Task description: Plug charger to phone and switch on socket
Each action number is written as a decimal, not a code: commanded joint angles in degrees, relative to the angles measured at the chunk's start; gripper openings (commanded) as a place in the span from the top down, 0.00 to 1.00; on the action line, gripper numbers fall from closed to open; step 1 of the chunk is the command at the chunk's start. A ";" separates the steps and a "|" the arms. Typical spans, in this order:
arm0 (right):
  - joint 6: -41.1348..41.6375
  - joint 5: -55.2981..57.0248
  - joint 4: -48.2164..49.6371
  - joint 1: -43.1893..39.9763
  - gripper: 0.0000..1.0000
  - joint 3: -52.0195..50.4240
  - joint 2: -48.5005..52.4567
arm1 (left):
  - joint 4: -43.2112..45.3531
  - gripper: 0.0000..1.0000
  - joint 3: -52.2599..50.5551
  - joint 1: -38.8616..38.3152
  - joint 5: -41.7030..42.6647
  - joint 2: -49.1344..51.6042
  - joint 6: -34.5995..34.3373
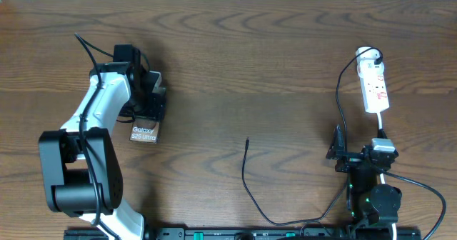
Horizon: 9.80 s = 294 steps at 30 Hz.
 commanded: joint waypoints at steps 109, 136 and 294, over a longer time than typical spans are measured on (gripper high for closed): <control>2.19 -11.37 -1.51 0.28 0.01 5.01 0.04 | 2.67 0.93 0.17 0.11 72.83 -1.18 -76.15; 8.50 -54.10 -25.14 0.28 0.01 60.00 60.13 | 2.67 0.93 0.17 0.11 62.10 -1.18 -76.17; 47.01 -28.02 3.17 40.98 0.99 59.93 99.38 | 1.14 0.08 0.17 -5.90 42.77 -1.18 -84.46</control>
